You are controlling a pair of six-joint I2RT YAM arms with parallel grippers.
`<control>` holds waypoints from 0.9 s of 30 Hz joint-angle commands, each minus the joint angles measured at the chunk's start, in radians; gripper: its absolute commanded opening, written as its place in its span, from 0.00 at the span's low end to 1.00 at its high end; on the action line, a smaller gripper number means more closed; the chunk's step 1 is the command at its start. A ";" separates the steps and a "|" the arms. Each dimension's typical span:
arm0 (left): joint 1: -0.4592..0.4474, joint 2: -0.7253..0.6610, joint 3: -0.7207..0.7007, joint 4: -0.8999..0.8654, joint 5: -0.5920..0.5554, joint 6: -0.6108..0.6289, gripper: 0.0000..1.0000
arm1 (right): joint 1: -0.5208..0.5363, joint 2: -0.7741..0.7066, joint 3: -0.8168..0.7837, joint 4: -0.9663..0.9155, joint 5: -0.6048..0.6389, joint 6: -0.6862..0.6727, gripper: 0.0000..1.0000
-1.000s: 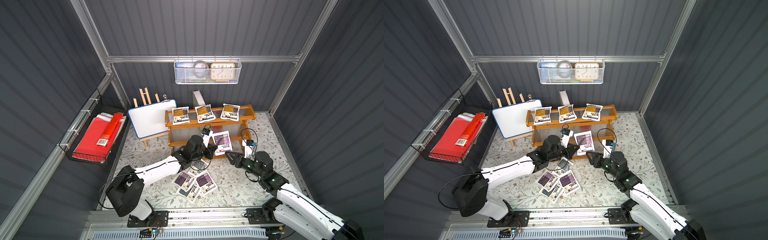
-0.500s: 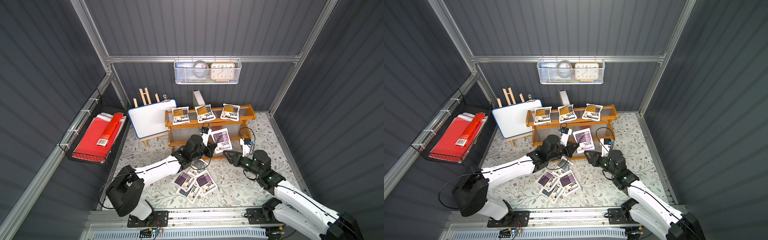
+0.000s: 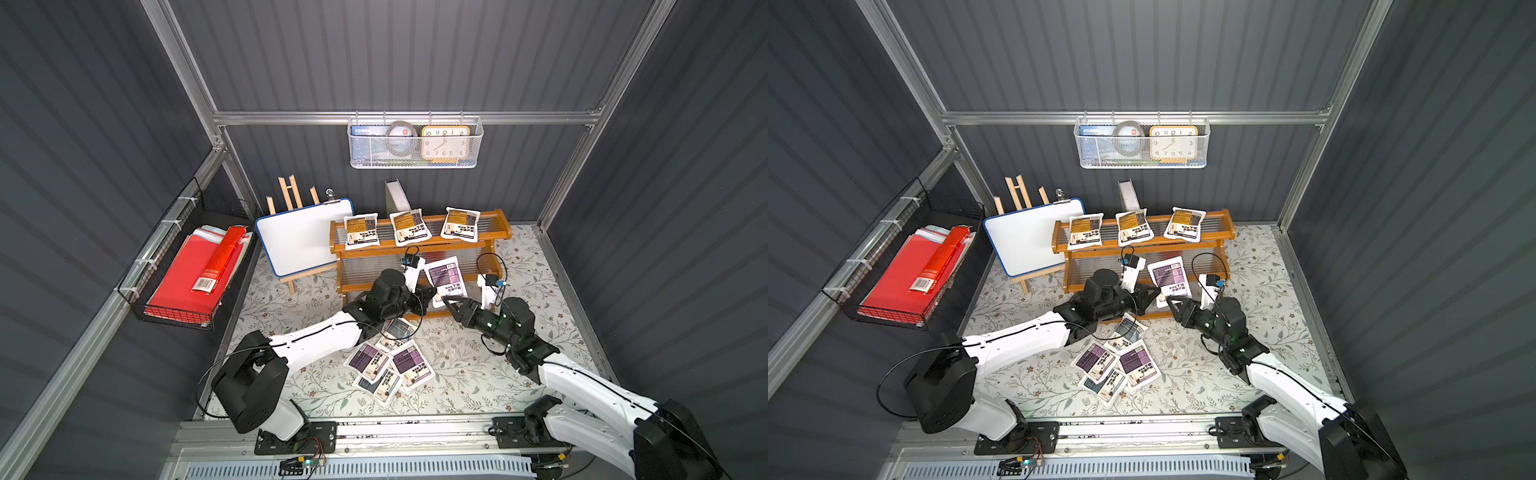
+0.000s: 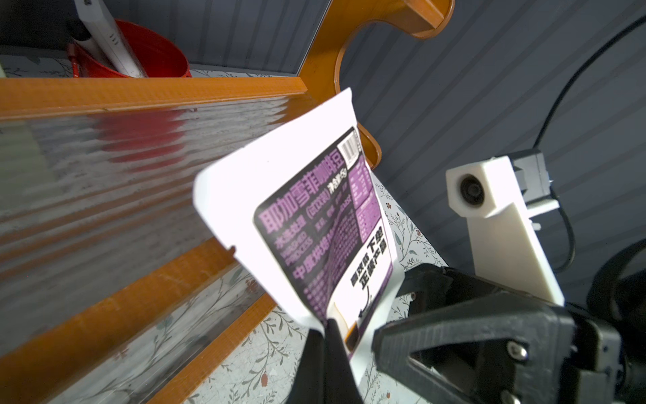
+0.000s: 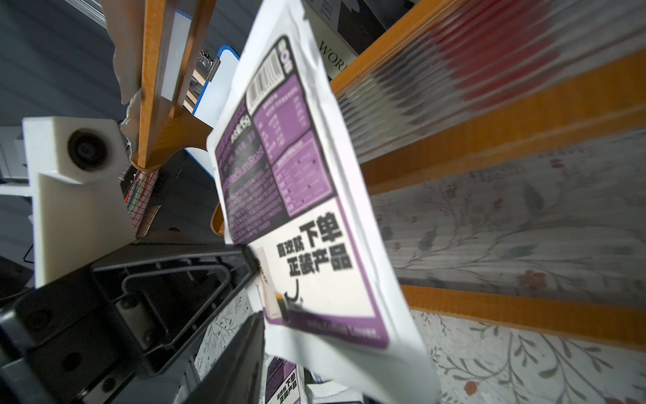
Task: Place the bagged coffee beans on the shelf by color
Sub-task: Pick up the bagged coffee beans at the center of the board.
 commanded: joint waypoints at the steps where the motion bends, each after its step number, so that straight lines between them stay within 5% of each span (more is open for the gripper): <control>1: 0.008 0.003 0.030 0.022 0.040 0.002 0.00 | -0.015 0.013 0.044 0.079 -0.016 0.014 0.39; 7: 0.009 0.012 0.043 -0.004 0.028 0.002 0.00 | -0.022 0.008 0.042 0.114 -0.021 0.045 0.00; 11: 0.009 0.012 0.064 -0.061 -0.048 -0.002 0.00 | -0.022 -0.015 0.044 0.084 0.002 0.037 0.00; 17: 0.017 -0.041 0.056 -0.096 -0.204 -0.038 0.31 | -0.064 -0.029 0.046 0.078 0.018 0.044 0.00; 27: 0.017 -0.172 0.015 -0.206 -0.540 -0.114 0.27 | -0.177 0.099 0.167 0.058 -0.077 0.020 0.00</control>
